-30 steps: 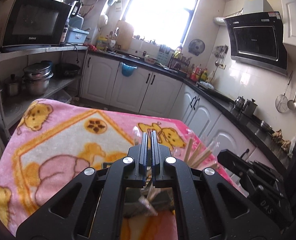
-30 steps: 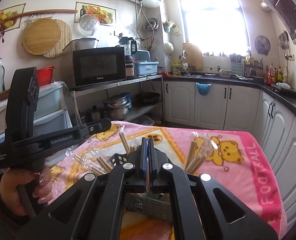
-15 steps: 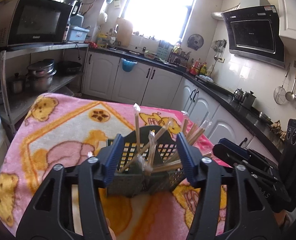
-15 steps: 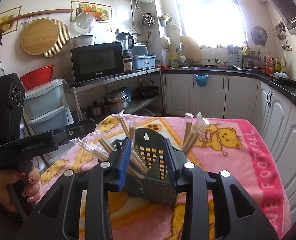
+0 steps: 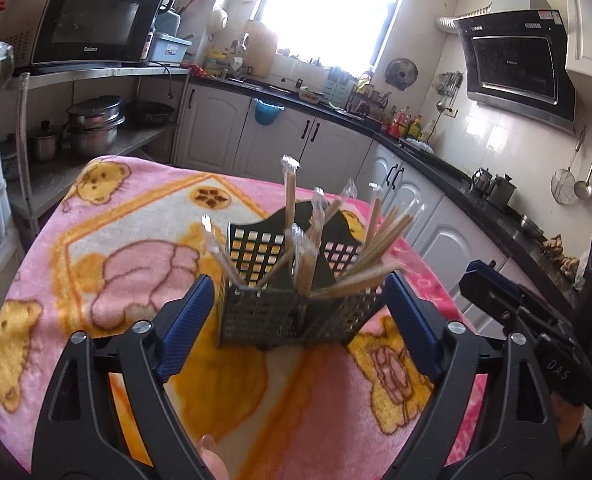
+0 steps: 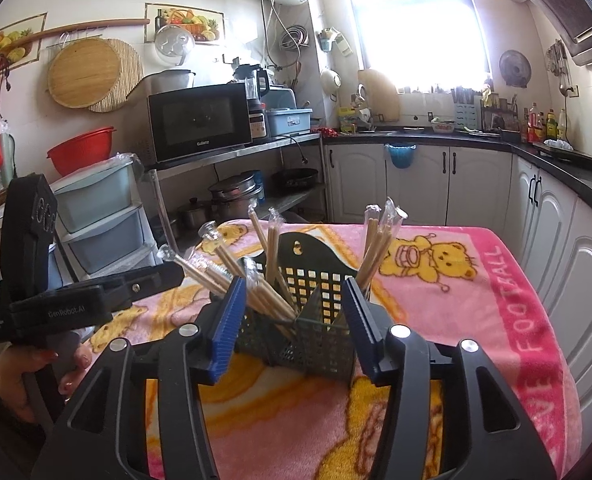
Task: Organize utensils
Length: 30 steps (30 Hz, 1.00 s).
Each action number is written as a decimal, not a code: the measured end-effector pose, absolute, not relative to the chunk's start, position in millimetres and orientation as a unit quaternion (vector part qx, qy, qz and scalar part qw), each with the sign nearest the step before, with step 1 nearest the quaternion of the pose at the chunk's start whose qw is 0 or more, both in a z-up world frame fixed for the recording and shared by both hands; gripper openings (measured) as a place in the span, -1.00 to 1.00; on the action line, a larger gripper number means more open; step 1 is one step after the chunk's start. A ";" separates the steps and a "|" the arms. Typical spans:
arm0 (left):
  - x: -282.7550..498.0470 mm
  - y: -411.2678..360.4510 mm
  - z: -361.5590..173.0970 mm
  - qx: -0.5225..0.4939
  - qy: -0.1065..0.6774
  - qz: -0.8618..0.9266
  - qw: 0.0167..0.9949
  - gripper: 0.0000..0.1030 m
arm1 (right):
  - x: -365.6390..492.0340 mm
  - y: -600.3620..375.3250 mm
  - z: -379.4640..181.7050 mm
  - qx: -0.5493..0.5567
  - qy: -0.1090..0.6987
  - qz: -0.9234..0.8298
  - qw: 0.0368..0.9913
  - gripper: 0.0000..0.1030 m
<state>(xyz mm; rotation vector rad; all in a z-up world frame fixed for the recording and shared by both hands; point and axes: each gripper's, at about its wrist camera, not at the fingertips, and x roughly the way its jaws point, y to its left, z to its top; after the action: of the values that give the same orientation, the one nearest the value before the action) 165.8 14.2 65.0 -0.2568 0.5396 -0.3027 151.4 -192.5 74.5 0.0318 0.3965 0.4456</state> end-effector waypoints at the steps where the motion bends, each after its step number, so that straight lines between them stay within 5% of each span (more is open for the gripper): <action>1: 163.0 13.7 63.0 -0.124 0.267 -0.149 0.944 0.63 | 149.2 -193.0 73.2 0.016 0.195 0.218 0.956 0.01; 20: 134.8 1.6 23.9 -0.110 0.302 -0.140 0.937 0.80 | 129.2 -203.7 20.8 0.019 0.234 0.184 0.954 0.71; 30: 126.6 1.5 5.0 -0.114 0.295 -0.125 0.940 0.80 | 123.2 -209.5 -2.2 0.020 0.235 0.163 0.958 0.86</action>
<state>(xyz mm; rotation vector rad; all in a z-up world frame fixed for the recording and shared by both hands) 126.6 1.5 5.0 -0.2330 0.6025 -0.2546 123.2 -209.5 -2.2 0.0403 0.4766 0.3306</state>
